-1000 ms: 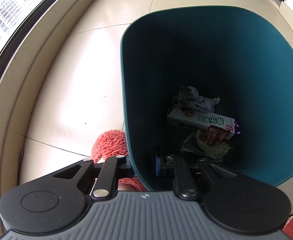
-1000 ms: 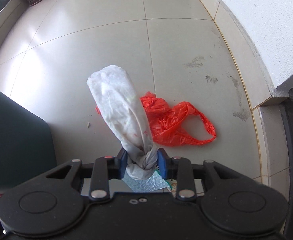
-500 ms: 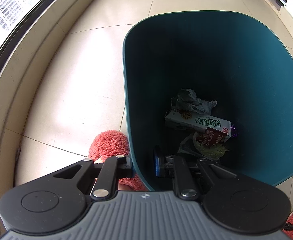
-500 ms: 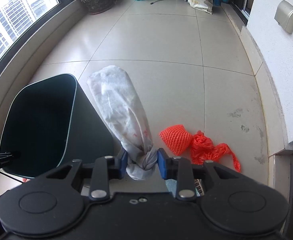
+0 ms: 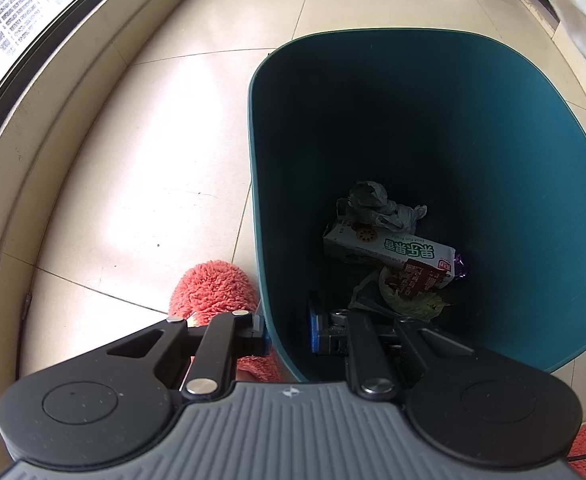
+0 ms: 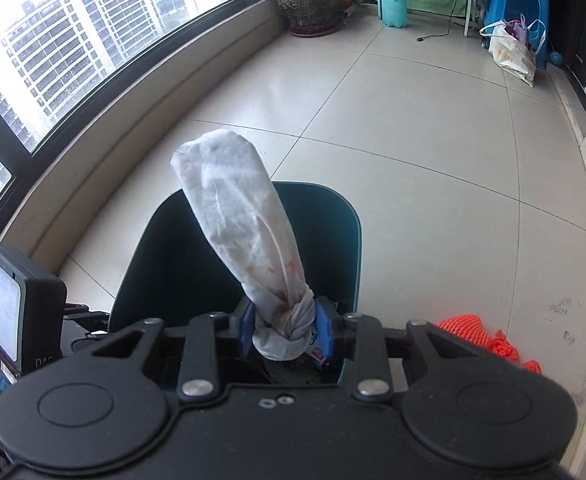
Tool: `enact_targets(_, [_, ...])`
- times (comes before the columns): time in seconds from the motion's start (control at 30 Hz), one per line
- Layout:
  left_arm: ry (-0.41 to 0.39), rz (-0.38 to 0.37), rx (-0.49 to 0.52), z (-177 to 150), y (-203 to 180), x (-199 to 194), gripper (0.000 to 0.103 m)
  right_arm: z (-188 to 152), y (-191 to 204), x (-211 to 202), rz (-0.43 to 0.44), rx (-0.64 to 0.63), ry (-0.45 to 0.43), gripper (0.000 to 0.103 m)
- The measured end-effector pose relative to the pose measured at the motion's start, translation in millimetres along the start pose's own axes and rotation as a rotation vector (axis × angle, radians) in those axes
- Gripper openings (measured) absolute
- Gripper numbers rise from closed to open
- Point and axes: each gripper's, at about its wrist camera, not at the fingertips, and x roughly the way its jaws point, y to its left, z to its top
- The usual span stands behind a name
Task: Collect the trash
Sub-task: 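Carry the white cloth into the teal bin and release it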
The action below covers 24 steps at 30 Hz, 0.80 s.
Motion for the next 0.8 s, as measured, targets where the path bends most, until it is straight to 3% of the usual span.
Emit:
enact_targets(0.5, [0.000,-0.023,-0.011,2.1,8.4,-4.0,0.016,11.7,29.1,112.5,-0.041,0.002,0.205,0.030])
enact_targets(0.8, [-0.007,-0.032,-0.012,2.4,12.0,-8.2,0.016,2.6,34.2,145.3,-0.082,-0.020,0.293,0.036])
